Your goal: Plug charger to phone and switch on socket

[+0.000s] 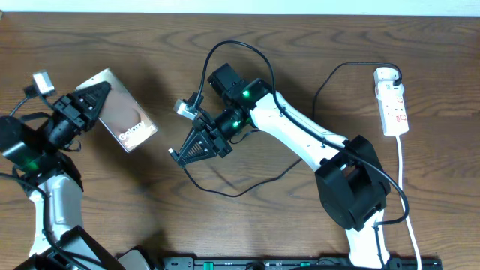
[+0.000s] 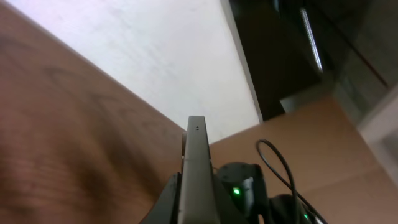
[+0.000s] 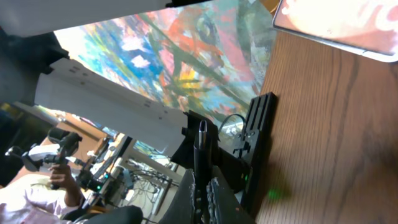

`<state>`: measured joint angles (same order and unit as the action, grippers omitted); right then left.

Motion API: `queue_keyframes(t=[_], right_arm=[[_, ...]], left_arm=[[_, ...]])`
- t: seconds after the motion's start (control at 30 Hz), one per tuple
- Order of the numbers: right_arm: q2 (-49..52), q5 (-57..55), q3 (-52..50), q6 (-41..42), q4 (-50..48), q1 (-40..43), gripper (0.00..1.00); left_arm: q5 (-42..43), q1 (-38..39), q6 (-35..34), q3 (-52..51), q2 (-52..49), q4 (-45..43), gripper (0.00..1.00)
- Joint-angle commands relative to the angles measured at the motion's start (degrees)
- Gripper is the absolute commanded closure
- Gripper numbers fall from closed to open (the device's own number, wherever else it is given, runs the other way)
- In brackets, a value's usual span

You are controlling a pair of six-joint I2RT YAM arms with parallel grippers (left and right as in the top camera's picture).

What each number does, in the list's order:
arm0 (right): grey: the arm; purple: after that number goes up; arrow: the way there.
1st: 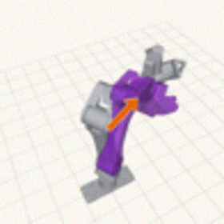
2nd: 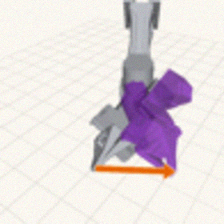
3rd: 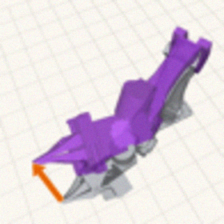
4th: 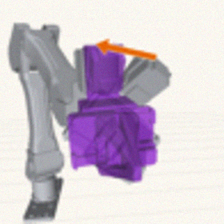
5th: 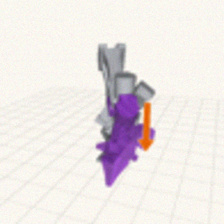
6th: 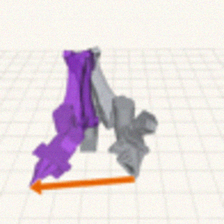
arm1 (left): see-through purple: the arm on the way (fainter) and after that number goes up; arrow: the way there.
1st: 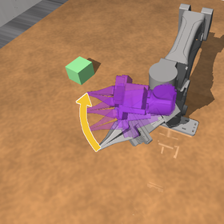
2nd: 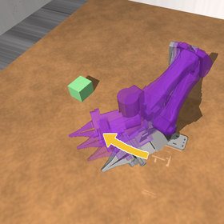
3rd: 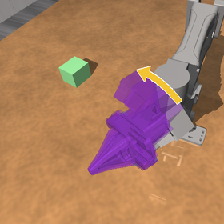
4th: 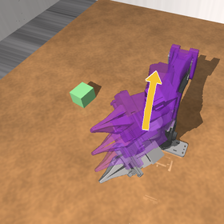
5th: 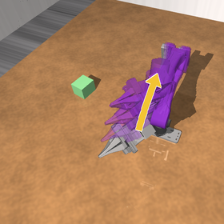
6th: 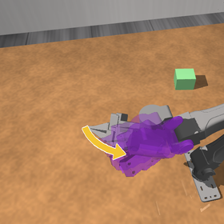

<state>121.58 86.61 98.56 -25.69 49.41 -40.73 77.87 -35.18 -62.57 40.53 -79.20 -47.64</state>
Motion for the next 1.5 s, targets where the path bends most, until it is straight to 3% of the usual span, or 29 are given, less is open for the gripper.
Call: queue_keyframes(t=[0.0,0.37,0.77,1.47], right_arm=[[1.9,2.9,-0.4,3.6,-1.0,-0.2,0.99],[1.9,2.9,-0.4,3.8,-2.5,-0.2,0.99],[1.9,2.9,-0.4,8.0,-8.1,1.2,0.99],[1.9,2.9,-0.4,8.5,-8.5,0.9,0.99]], left_arm=[[1.2,3.5,-8.5,0.8,0.7,-9.1,0.93],[0.8,8.7,-10.8,0.8,0.7,-11.8,0.93],[1.1,8.9,-11.9,0.8,0.7,-11.9,0.93],[-0.3,11.5,-11.4,0.8,0.7,-12.1,0.93]])
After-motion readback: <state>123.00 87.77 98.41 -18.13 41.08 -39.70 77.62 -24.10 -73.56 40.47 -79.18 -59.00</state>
